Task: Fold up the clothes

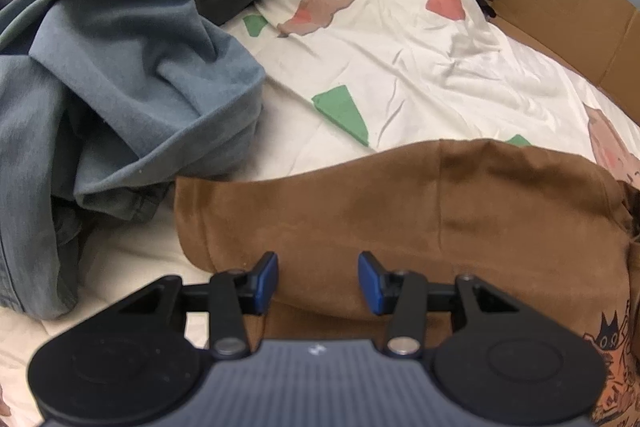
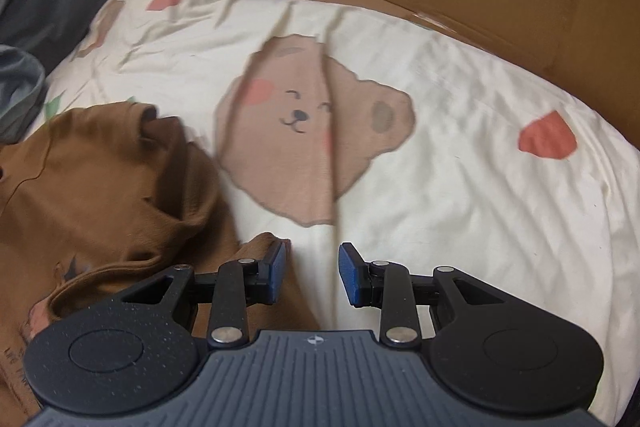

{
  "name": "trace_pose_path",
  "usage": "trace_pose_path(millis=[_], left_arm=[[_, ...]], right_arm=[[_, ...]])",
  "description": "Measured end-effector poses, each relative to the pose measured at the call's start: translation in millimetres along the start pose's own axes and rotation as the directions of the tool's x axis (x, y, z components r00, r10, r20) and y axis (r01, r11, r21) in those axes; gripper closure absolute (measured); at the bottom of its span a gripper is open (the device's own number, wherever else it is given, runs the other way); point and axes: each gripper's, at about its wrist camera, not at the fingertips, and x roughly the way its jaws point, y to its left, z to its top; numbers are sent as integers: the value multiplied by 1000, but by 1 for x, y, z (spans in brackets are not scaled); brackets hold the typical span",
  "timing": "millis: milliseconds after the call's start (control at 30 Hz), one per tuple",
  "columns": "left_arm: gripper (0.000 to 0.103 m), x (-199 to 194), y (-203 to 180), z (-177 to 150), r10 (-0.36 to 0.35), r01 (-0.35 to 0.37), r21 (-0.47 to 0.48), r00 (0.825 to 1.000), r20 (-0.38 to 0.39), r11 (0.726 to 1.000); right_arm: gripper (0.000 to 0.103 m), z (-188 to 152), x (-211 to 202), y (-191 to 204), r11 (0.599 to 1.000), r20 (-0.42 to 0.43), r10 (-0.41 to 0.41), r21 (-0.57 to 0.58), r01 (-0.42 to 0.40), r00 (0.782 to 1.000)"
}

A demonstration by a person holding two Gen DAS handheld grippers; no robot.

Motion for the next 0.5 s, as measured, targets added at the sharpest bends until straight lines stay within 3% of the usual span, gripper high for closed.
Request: trace_pose_path(millis=[267,500], left_arm=[[56,-1,-3,0,1,-1,1,1000,0,1000],[56,0,-5,1,-1,1,6,1000,-7,1000]], right_arm=[[67,-6,1,16,996,-28,87,-25,-88,996],[66,-6,18,19,994,-62,103,-41,-105,993]])
